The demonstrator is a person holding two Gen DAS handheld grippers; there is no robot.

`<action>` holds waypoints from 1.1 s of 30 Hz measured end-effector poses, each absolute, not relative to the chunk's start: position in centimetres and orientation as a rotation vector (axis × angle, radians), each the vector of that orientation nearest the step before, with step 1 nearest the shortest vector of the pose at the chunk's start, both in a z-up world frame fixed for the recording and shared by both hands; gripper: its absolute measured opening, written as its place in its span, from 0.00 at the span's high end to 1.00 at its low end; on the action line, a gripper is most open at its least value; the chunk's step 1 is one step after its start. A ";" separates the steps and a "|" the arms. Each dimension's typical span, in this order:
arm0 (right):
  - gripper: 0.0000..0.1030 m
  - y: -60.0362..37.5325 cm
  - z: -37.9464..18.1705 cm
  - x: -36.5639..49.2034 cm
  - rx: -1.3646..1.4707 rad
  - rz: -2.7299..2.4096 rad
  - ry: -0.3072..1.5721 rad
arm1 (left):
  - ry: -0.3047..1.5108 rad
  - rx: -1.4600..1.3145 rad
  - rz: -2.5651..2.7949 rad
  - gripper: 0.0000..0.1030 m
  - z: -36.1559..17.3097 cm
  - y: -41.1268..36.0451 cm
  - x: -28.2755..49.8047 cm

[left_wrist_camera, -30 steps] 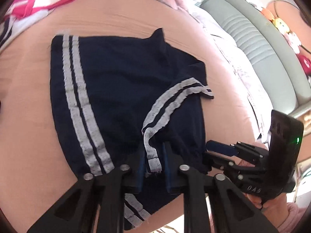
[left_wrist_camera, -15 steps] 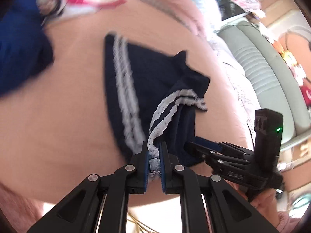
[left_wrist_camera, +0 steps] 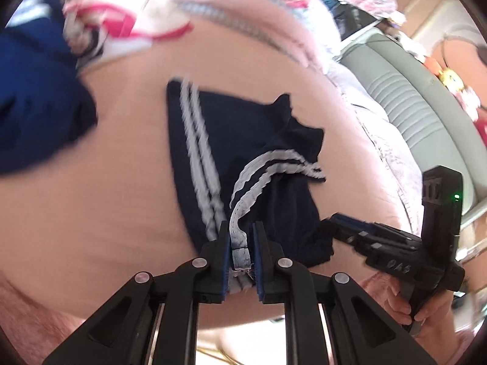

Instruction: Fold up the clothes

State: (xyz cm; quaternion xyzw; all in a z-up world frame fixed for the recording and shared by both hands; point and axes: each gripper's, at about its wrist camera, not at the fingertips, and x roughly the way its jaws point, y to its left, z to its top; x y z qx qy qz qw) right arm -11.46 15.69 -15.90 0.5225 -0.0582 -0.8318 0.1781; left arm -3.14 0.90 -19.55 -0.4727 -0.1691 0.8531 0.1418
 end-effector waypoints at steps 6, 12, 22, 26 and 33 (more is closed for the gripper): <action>0.60 15.0 -17.8 -11.1 1.521 -2.338 -0.088 | -0.510 -1.595 2.378 0.86 -23.5 0.5 -3.2; 0.60 17.0 -17.0 -10.9 1.539 -2.333 -0.253 | -0.677 -1.522 2.398 0.78 -22.5 -1.9 -2.4; 0.73 16.5 -18.1 -11.4 1.553 -2.278 -0.283 | -0.631 -1.586 2.373 0.68 -23.5 -0.7 -3.4; 0.88 16.4 -18.1 -11.0 1.582 -2.225 -0.334 | -0.626 -1.602 2.334 0.82 -23.5 -0.6 -3.4; 0.89 16.6 -17.2 -8.4 1.595 -2.197 -0.375 | -0.600 -1.660 2.261 0.84 -23.2 -1.8 -1.9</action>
